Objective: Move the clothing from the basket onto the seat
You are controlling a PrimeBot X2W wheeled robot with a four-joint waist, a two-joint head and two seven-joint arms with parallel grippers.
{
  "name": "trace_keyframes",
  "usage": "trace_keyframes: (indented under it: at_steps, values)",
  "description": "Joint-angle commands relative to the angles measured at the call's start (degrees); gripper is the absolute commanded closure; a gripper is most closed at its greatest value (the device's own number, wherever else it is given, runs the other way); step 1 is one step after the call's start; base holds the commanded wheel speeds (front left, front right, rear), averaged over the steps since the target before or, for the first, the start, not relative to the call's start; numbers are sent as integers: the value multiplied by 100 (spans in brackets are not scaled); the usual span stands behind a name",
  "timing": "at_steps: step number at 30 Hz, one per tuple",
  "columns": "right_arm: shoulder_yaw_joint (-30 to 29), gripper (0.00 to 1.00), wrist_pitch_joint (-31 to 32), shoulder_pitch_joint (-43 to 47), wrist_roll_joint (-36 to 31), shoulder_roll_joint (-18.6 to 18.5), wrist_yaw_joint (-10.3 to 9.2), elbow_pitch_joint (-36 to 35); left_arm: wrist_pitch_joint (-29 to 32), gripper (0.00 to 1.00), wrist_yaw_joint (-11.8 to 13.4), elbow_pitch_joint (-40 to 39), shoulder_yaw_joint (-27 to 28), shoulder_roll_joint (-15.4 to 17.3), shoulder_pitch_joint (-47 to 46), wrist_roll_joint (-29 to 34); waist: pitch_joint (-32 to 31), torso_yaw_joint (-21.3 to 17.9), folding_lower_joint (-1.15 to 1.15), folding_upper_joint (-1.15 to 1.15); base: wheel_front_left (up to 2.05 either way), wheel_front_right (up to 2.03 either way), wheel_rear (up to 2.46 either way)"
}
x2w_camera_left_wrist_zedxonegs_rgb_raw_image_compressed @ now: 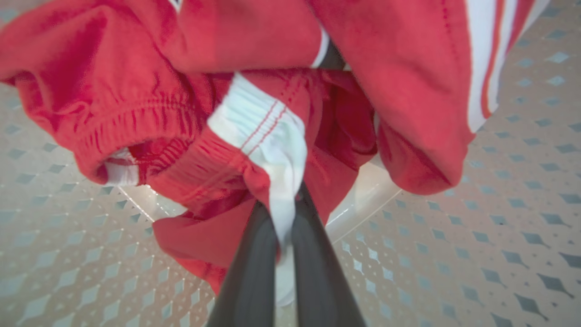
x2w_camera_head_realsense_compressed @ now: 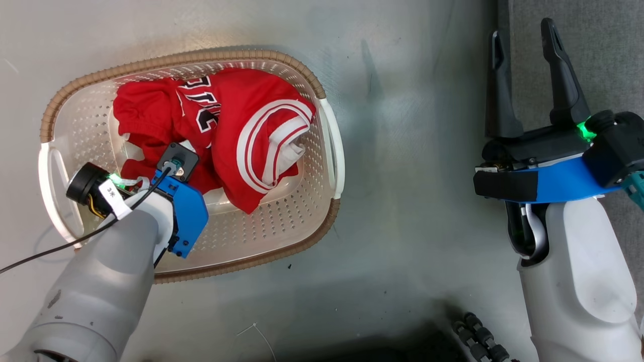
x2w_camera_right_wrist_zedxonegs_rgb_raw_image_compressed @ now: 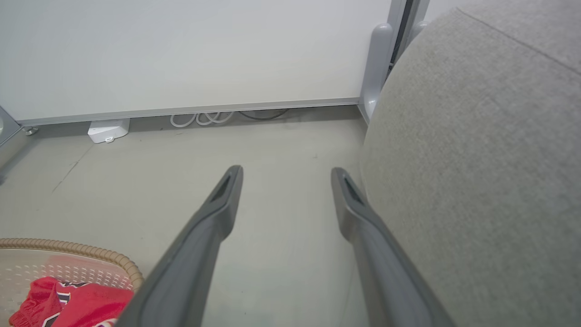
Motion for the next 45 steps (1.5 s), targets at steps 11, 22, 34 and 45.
trace_keyframes:
  at_steps: [11,22,34,45]
  values:
    - [-23,0,-6,32,-1,-9,-4,121,-209,100,58,17,-129,-156,264,-52,-360,73,0,0,0,0,0]
    - [-30,0,-6,242,-58,-9,-4,328,-685,100,-145,-10,-180,-332,377,-215,-1050,281,0,0,0,0,0]
    - [-20,0,-6,542,-100,-10,-4,561,-1143,100,-237,-278,-141,-539,750,-617,-1968,493,0,0,0,0,0]
    - [-8,0,-5,956,-109,-10,-4,783,-1212,100,-246,-1184,-264,-516,1141,-973,-2879,742,0,0,0,0,0]
